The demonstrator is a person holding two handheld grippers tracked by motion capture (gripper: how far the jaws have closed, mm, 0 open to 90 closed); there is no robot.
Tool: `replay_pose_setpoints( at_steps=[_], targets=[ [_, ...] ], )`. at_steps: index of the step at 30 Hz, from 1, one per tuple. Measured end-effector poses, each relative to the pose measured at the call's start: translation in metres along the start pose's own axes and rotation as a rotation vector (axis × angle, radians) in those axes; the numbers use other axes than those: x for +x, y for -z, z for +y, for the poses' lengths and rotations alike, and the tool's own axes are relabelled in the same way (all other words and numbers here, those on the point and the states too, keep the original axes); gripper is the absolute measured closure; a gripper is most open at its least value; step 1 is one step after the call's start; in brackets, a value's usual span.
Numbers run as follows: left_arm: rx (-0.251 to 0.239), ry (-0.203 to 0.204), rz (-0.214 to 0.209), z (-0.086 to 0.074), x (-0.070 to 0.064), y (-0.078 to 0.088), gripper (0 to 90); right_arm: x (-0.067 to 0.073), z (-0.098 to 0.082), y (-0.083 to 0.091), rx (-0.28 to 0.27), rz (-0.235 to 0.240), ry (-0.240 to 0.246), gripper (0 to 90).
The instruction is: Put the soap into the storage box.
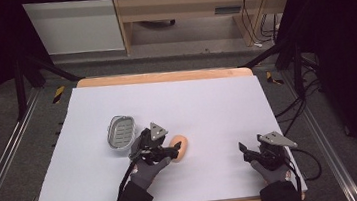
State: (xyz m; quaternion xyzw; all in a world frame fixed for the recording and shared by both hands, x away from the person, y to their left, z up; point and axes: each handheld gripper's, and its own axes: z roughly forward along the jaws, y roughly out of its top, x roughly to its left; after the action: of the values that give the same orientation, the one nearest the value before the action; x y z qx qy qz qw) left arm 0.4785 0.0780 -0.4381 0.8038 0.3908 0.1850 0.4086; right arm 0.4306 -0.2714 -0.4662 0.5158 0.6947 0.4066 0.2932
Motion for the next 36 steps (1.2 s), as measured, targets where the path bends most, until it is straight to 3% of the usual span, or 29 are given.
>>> replay_pose_setpoints(
  at_steps=[36],
  targets=[
    [0.089,-0.014,0.007,-0.01,-0.013,-0.038,26.2,0.003,0.001,-0.002,0.015,0.014,0.004,26.9]
  ],
)
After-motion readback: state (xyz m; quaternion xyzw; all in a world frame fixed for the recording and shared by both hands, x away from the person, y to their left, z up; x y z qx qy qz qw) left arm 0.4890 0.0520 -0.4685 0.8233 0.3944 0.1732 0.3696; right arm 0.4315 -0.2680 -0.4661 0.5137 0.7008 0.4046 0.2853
